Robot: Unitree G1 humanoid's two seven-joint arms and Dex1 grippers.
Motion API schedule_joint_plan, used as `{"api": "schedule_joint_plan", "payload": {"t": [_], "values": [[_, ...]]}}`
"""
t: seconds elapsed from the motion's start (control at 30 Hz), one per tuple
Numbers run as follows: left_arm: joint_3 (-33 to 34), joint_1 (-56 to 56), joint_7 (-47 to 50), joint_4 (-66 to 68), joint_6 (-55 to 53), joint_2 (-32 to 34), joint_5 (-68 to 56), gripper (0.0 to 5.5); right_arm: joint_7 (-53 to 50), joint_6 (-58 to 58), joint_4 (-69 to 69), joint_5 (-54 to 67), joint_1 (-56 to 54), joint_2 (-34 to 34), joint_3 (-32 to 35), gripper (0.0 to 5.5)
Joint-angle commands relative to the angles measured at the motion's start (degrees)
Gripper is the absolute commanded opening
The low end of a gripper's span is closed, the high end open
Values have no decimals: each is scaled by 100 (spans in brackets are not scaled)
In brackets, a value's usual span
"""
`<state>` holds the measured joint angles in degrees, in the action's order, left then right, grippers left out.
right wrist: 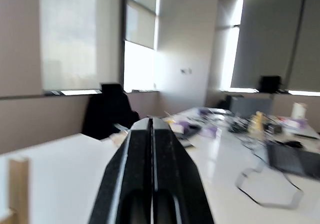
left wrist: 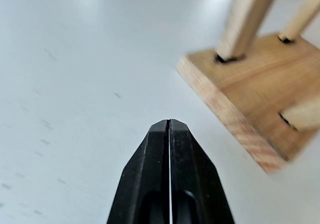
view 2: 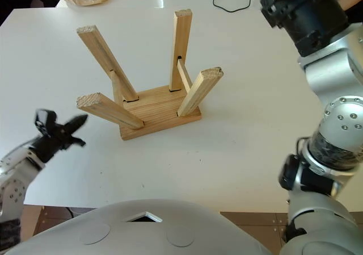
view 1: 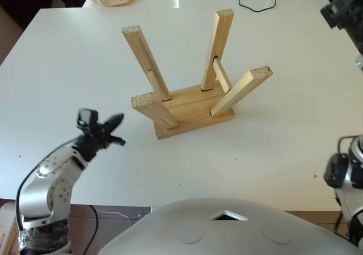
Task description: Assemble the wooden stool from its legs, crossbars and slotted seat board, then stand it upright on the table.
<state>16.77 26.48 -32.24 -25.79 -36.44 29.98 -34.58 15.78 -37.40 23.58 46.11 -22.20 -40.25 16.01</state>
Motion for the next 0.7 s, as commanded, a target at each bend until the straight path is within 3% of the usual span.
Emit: {"api": "schedule_joint_plan", "payload": {"t": [0.03, 0.23, 0.7], "values": [[-632, 178, -327, -118, 159, 273, 422, 3, 1299, 1605, -1834, -2191, 1606, -428, -1668, 0], [-1325, 16, -293, 103, 101, 325, 900, 3, 1876, 2353, -2320, -3094, 2535, 236, -2891, 0], [-1504, -88, -188, 298, 140, 327, 995, 3, 2350, 2401, -2294, -3660, 2305, 437, -3077, 0]]}}
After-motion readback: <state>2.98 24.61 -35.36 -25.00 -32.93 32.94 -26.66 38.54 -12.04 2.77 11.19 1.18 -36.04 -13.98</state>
